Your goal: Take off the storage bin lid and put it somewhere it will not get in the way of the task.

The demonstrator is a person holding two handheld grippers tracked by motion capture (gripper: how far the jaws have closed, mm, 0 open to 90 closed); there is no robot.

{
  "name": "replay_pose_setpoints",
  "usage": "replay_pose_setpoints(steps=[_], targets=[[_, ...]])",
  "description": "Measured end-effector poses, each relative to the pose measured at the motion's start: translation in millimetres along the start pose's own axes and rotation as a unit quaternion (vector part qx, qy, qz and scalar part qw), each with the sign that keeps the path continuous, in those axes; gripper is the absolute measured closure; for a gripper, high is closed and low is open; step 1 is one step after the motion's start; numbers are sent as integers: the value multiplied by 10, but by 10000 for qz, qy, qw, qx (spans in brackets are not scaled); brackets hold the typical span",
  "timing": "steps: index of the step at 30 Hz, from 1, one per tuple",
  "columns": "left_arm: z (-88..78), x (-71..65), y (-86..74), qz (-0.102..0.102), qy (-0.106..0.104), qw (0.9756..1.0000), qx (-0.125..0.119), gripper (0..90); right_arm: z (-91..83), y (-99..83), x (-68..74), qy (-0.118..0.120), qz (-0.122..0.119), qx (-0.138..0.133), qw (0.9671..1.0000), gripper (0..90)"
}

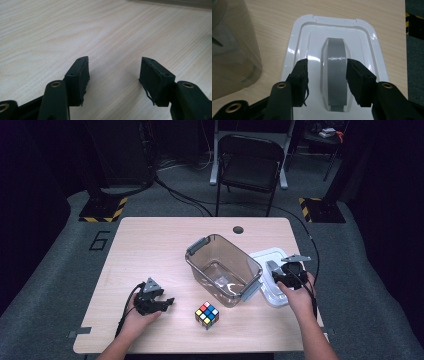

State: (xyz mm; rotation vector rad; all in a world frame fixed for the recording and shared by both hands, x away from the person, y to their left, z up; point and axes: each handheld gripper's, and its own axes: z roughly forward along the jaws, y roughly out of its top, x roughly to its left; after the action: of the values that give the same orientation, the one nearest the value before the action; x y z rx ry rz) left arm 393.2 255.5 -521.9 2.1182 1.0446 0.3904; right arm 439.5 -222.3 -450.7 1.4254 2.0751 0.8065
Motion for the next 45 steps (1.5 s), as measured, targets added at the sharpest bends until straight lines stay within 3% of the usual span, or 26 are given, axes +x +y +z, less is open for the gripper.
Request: replay_pose_setpoints(steps=[8,17,32,45], targets=[[6,0,4,-99,-10,9999,-47,428,-121,-21,38,46,-71,-20,10000,525],[3,-43,46,-122,-175,9997,96,445,-244,-80,130,105,-180,-16,9998,502],[-141,-242,187,14,-488,9986,-186,459,-493,-185,290,224,-340,-191,9990,501],[-84,-179,148,106,-255,9996,-55,441,-668,-325,400,552,-470,-249,9971,494]])
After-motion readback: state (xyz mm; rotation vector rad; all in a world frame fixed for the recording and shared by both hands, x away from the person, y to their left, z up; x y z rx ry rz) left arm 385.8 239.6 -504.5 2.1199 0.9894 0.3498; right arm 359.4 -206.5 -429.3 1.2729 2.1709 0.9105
